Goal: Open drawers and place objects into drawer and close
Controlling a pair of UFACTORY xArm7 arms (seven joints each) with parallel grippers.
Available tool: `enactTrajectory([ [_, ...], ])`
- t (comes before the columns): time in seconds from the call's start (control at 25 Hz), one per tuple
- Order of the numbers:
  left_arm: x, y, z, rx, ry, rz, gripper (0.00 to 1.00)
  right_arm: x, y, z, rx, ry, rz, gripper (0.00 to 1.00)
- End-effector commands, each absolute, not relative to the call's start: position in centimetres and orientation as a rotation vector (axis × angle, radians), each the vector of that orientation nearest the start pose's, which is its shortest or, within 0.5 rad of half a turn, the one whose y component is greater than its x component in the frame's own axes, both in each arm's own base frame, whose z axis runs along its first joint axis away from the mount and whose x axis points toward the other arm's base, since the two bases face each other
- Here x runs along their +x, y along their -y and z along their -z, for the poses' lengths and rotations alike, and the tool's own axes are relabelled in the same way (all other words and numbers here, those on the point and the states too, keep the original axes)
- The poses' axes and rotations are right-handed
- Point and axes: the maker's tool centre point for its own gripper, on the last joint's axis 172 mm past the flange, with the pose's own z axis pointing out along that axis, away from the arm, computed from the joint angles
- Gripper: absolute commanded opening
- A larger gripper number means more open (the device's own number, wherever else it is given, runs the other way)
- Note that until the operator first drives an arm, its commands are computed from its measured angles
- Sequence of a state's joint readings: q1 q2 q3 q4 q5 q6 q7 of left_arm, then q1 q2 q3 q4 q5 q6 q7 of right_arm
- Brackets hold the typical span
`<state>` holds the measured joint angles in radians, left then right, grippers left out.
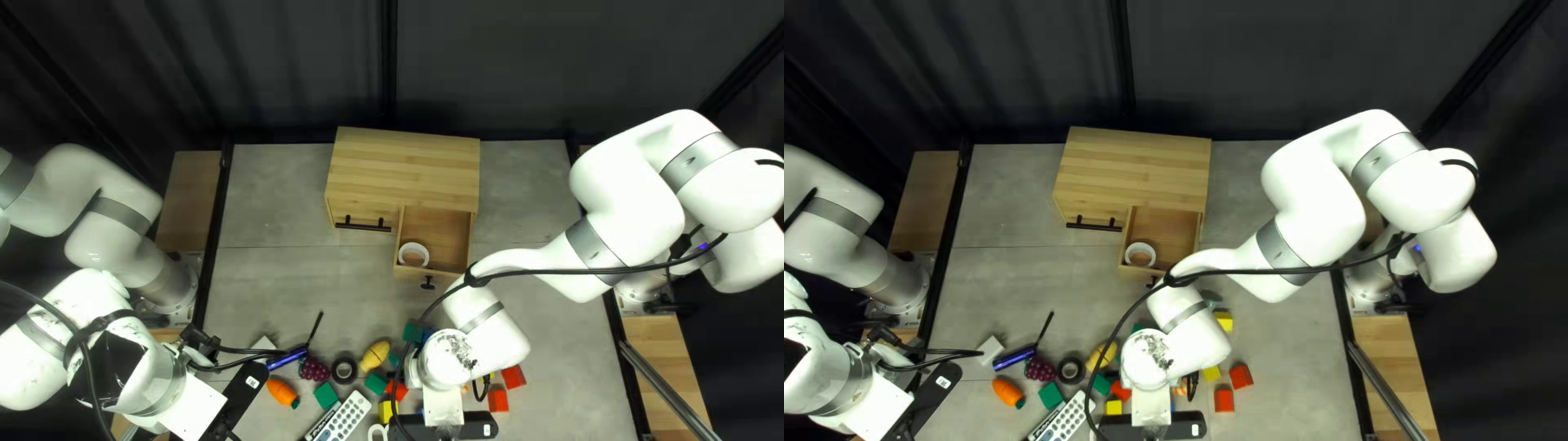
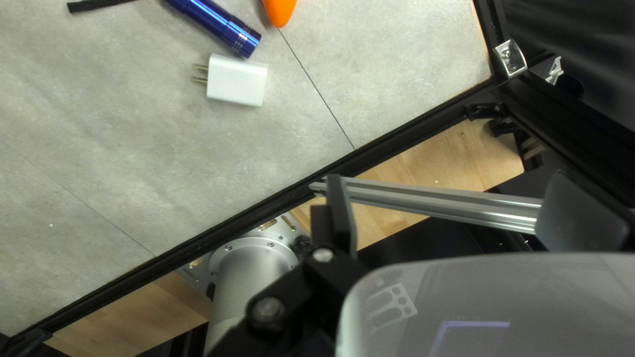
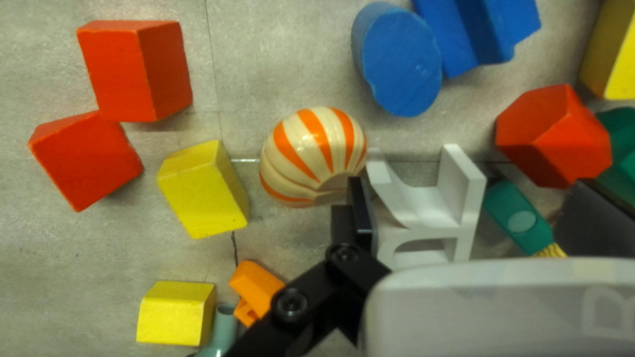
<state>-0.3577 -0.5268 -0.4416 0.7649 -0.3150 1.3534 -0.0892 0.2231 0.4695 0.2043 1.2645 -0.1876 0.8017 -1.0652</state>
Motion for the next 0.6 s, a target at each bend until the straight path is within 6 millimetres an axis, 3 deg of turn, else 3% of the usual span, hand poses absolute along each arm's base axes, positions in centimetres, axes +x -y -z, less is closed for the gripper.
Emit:
enactTrajectory([
  [0.04, 18.0, 26.3, -23.6, -3.053, -0.881, -0.193, 1.00, 51.4, -20.9, -5.3, 2.149, -2.236, 0.013, 1.00],
  [0.4, 18.0, 26.3, -23.6, -3.053, -0.881, -0.193, 1.00, 51.0, -19.2, -4.5, 2.143, -2.256, 0.028, 0.99],
  [0.6, 18.0, 26.3, -23.6, -3.053, -0.881, -0.193, 1.00, 51.0, -18.6, -3.9, 2.153, -2.254, 0.032, 0.87],
])
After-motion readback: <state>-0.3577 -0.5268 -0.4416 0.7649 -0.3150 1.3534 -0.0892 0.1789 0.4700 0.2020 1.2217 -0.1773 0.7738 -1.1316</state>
